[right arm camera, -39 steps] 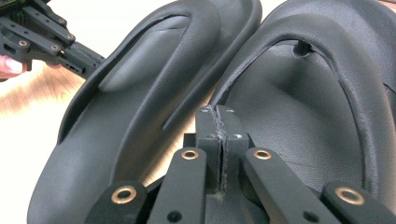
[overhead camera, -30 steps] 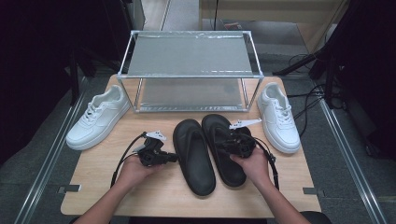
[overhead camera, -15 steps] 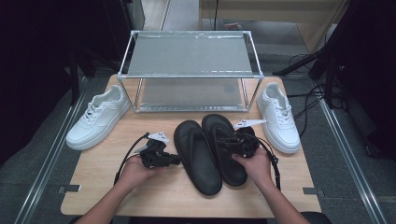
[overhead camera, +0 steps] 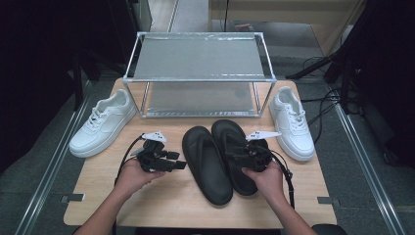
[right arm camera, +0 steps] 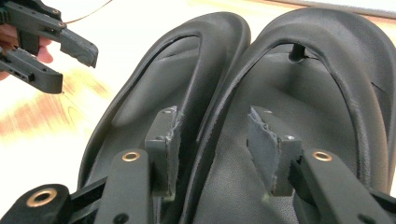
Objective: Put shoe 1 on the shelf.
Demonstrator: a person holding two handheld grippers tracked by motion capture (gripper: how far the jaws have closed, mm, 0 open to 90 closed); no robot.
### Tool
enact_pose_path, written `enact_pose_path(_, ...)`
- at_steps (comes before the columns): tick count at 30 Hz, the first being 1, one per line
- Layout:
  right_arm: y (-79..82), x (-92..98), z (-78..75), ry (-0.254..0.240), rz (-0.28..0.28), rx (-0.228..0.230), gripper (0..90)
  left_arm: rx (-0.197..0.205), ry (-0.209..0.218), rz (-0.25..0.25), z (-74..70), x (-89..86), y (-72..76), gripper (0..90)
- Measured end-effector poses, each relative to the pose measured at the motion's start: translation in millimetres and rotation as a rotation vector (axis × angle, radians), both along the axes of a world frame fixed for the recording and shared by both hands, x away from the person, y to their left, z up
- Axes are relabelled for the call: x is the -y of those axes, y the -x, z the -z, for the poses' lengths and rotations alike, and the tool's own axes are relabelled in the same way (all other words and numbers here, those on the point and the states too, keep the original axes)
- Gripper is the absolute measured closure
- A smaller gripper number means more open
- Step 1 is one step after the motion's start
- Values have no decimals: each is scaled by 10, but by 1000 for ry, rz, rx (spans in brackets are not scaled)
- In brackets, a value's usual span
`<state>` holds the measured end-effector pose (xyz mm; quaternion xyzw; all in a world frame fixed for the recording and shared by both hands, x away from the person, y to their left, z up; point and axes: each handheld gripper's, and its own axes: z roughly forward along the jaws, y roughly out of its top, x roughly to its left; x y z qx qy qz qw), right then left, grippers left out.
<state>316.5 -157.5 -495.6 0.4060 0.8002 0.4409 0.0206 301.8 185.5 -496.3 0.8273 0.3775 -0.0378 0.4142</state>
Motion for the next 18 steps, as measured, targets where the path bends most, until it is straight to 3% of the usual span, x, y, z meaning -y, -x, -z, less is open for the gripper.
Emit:
enact_pose_path(12,56,-66,99,12,34,-1,449,2,14,16,-153,-6,-93,481)
enact_pose_path(16,65,-117,156,15,48,-16,442,3,1,28,-208,26,-135,565)
enact_pose_path(18,61,-138,171,12,50,-19,439,28,0,34,-242,31,-143,630)
